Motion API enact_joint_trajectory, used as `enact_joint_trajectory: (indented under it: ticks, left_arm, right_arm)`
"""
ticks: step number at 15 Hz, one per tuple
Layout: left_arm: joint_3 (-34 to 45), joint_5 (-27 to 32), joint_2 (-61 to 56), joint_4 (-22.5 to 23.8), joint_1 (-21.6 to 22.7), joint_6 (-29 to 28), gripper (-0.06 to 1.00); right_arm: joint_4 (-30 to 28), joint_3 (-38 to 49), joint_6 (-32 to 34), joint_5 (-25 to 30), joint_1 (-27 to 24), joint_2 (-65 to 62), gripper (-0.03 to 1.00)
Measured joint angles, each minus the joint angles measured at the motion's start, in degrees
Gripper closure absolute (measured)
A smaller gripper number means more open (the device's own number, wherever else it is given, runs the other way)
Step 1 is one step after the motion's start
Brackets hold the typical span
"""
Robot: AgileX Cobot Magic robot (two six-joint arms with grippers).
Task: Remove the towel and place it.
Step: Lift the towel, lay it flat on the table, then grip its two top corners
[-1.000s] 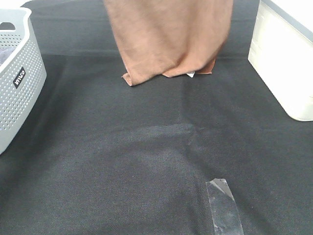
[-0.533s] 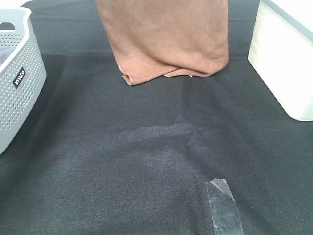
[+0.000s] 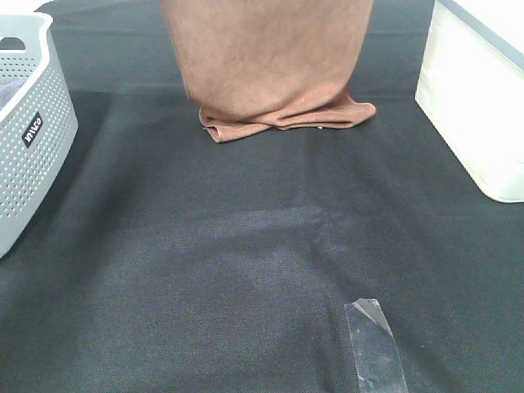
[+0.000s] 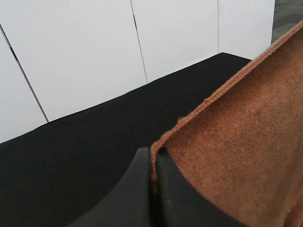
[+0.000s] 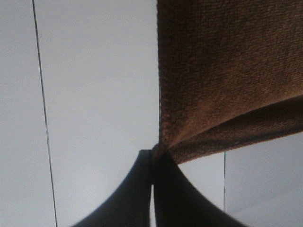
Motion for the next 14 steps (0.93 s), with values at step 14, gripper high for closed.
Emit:
enact_joint_trajectory:
  ticks: [14]
  left_arm:
    - [38.45, 8.48, -26.81, -0.8, -9.51, 1.09, 0.94]
  right_arm:
    - [-20.91, 71.51, -0.46, 3.9, -0.46, -49.96, 0.97]
